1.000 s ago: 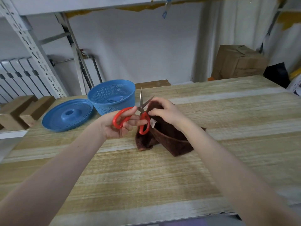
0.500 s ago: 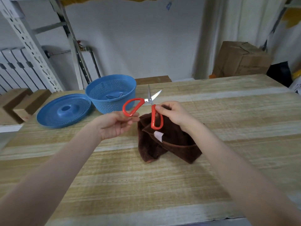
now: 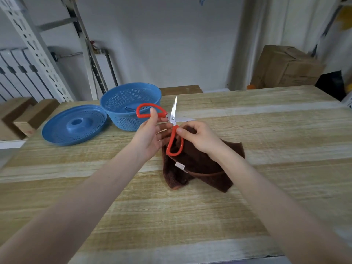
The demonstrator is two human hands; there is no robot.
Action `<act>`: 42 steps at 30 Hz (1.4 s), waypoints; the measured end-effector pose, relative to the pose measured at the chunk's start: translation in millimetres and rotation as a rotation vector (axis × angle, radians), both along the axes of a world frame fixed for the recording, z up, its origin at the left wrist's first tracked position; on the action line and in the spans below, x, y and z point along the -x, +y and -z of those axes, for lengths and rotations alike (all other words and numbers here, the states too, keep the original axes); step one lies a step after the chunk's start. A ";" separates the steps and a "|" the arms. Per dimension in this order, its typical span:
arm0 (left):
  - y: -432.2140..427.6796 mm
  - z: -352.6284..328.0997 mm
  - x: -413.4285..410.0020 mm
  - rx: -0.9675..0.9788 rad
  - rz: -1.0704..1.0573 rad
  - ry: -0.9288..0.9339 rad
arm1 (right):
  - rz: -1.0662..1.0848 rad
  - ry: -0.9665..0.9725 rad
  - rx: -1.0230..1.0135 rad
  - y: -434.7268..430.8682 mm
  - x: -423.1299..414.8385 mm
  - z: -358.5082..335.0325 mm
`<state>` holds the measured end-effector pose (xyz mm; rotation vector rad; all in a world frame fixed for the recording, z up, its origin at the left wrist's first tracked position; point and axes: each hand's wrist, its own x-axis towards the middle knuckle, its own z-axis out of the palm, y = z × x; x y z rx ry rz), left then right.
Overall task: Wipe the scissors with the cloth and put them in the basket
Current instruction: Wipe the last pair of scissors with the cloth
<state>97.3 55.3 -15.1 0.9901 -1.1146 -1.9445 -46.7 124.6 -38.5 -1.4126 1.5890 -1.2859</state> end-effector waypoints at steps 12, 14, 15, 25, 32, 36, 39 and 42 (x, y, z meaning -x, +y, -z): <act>11.0 13.0 -1.7 0.469 0.114 -0.270 | 0.016 -0.048 0.049 3.7 0.9 6.4; 11.1 11.6 -0.9 0.483 0.085 -0.277 | -0.024 -0.064 0.021 6.2 3.3 6.0; 10.6 10.6 -0.9 0.479 0.067 -0.272 | -0.011 -0.073 -0.005 7.9 5.7 5.7; -0.6 15.6 -9.9 0.676 -0.044 -0.535 | 0.587 0.126 0.022 11.8 37.9 -9.7; -0.8 8.0 -14.4 0.863 0.013 -0.738 | 0.554 -0.359 0.184 6.2 15.5 -21.3; 4.1 3.5 -11.0 0.859 0.069 -0.641 | 0.403 -0.206 0.090 -2.0 -9.1 -11.6; 10.3 3.1 -5.1 0.810 0.110 -0.576 | 0.202 0.077 0.022 -7.4 -24.1 2.5; 12.4 5.0 -4.6 0.761 0.122 -0.541 | 0.121 0.099 0.010 -7.3 -15.7 -2.2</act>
